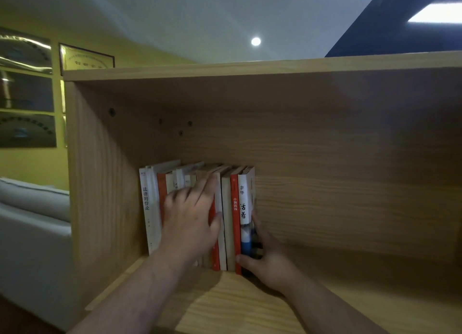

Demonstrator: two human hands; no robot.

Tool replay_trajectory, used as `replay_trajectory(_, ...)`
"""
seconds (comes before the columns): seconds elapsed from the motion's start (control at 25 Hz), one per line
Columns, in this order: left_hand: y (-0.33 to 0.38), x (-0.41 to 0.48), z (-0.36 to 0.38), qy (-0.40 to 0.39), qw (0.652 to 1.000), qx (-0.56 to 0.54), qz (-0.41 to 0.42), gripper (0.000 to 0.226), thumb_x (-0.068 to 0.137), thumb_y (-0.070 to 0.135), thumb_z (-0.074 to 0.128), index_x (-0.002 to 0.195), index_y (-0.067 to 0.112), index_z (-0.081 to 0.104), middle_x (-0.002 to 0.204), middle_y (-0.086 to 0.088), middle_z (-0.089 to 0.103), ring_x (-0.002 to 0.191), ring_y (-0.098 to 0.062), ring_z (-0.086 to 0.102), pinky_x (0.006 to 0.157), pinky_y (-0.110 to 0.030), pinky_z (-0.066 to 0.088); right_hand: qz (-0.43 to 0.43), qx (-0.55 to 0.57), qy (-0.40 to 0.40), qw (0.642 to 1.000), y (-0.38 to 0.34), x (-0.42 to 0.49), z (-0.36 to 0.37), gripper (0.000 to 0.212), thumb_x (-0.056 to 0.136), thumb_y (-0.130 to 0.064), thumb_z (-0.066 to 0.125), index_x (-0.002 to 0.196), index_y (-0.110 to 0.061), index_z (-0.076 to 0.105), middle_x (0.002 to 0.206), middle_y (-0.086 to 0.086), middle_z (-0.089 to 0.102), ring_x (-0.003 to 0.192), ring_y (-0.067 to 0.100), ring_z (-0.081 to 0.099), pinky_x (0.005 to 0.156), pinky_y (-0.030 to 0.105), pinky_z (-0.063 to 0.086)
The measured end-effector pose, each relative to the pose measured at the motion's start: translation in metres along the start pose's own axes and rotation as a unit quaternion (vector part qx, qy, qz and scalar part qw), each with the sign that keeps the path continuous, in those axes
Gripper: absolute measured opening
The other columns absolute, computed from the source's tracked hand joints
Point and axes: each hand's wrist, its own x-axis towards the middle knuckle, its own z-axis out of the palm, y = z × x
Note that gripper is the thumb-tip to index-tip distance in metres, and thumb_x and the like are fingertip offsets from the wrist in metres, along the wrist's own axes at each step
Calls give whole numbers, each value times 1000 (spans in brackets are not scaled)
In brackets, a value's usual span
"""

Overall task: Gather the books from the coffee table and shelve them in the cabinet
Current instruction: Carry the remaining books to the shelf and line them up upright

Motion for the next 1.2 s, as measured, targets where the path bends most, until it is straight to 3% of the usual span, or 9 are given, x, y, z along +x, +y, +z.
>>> replay_trajectory(0.08, 4, 24, -12, -50, 998, 1, 37, 79, 86, 39, 66, 154, 24, 29, 157, 2, 38, 140, -26, 42, 113, -49, 33, 7, 1, -1, 1000, 2, 1, -1, 106, 82, -36, 78, 153, -59, 3, 153, -17, 40, 139, 8, 44, 116, 44, 42)
replay_trajectory(0.2, 9, 49, -24, -197, 971, -133, -33, 66, 92, 19, 58, 151, 33, 34, 156, 3, 41, 143, -20, 37, 117, -45, 35, 6, 11, -8, 1000, 4, 1, -3, 105, 85, -32, 78, 153, -60, 3, 157, -13, 39, 141, 10, 44, 116, 44, 42)
replay_trajectory(0.28, 10, 63, -37, -254, 942, -199, -87, 55, 94, 10, 55, 143, 33, 48, 128, 10, 59, 117, -10, 55, 97, -32, 50, 8, 17, -13, 1000, 5, 2, -4, 105, 85, -31, 77, 152, -62, 2, 157, -13, 40, 140, 12, 45, 115, 45, 43)
replay_trajectory(0.36, 16, 73, -54, -303, 931, -183, -86, 47, 97, 8, 51, 137, 32, 55, 110, 15, 61, 98, -3, 55, 78, -19, 46, 5, 26, -12, 1000, 7, 3, -4, 105, 84, -30, 77, 149, -65, 3, 156, -13, 40, 139, 11, 46, 115, 46, 43)
replay_trajectory(0.48, 24, 80, -72, -342, 928, -128, -73, 52, 98, 4, 45, 140, 33, 54, 140, 1, 56, 125, -18, 52, 89, -23, 40, -9, 37, -12, 999, 10, 2, -3, 104, 85, -29, 77, 150, -64, 4, 155, -14, 40, 137, 7, 46, 114, 42, 45)
replay_trajectory(0.6, 31, 80, -83, -374, 920, -89, -71, 58, 97, -1, 40, 144, 34, 50, 151, 0, 45, 137, -20, 43, 93, -24, 35, -17, 40, -13, 999, 10, 1, -3, 104, 86, -28, 77, 150, -62, 3, 152, -17, 41, 137, 7, 47, 113, 40, 45)
replay_trajectory(0.88, 40, 54, -57, -243, 967, -43, -66, 48, 95, 18, 53, 143, 27, 48, 149, -1, 45, 141, -26, 37, 114, -40, 37, 0, 67, -13, 998, 15, 6, 0, 104, 80, -32, 77, 133, -81, 3, 154, -16, 41, 134, 9, 51, 110, 46, 49)
replay_trajectory(1.0, 50, 37, -39, -111, 993, 18, -45, 44, 92, 29, 61, 135, 22, 54, 137, -1, 50, 132, -32, 43, 107, -43, 44, 3, 60, -11, 998, 16, 7, 0, 106, 81, -32, 79, 143, -71, 2, 153, -15, 42, 132, 7, 52, 111, 42, 49)
replay_trajectory(1.2, 42, 39, -22, -15, 988, -119, -96, 22, 86, 10, 67, 108, 13, 69, 121, 0, 55, 112, -26, 55, 90, -32, 51, -2, 63, -9, 998, 18, 8, 0, 105, 80, -35, 79, 141, -72, 2, 152, -18, 43, 134, 7, 50, 112, 42, 47)
